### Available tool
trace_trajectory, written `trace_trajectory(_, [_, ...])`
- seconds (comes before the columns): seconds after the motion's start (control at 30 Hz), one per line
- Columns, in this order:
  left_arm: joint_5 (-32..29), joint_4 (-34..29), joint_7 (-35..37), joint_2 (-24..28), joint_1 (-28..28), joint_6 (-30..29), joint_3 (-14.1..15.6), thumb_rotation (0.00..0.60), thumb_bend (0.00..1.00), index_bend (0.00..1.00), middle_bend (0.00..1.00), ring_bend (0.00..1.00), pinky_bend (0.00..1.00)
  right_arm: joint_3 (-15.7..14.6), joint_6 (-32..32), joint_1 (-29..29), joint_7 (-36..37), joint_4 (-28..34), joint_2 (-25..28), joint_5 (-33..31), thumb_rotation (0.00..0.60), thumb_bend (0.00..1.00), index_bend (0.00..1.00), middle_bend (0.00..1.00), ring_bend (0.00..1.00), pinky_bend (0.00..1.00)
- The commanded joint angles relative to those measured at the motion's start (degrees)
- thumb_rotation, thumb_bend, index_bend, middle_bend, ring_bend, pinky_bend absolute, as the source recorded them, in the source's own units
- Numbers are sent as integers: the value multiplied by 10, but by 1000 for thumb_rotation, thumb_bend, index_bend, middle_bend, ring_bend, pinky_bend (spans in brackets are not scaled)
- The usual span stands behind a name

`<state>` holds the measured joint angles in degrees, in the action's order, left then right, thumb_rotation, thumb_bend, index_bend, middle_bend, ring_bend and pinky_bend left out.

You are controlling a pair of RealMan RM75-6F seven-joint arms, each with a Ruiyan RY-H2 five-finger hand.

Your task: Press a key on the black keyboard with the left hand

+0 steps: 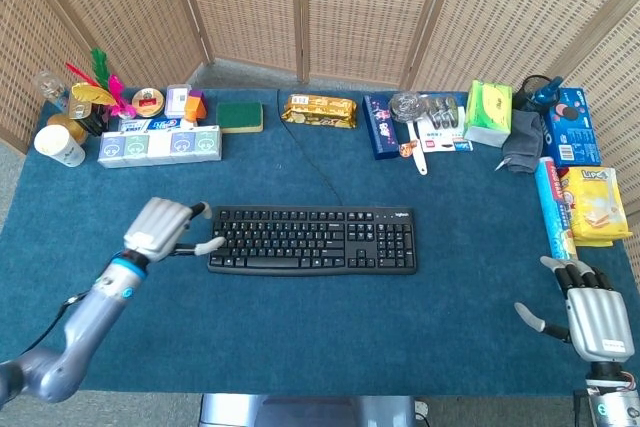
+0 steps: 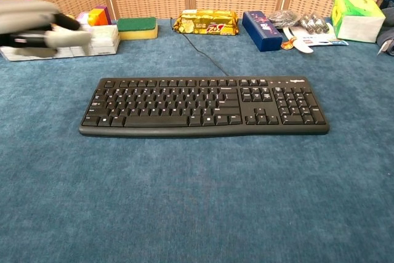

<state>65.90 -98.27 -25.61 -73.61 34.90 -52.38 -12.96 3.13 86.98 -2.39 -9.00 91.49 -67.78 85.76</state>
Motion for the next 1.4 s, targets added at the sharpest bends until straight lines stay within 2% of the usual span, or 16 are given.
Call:
trace_trajectory(0.03, [-35,29,-25,-33,32,22,-7,0,120,369,1000,846,789,1,-2,-1,1,-2,-1,-2,0,187,224,281,230,217])
trace_trajectory(0.33, [-119,105,-63,-111,106,59,-4,0,118,394,1000,847,792,4,-9,-1,8,-14,-4,-13,0,187,224,281,230,217])
trace_trajectory(0.63, [-156,149,-71,-145,142,65,7,0,119,394,1000,847,792,5,-7,5,13,-21,-3,-24,0,186,224,281,230,217])
trace_trajectory(1.4, [-193,188,-59,-161,177,65,38,0,119,394,1000,847,792,5,-9,10,8,-20,-3,-30,0,187,224,281,230,218])
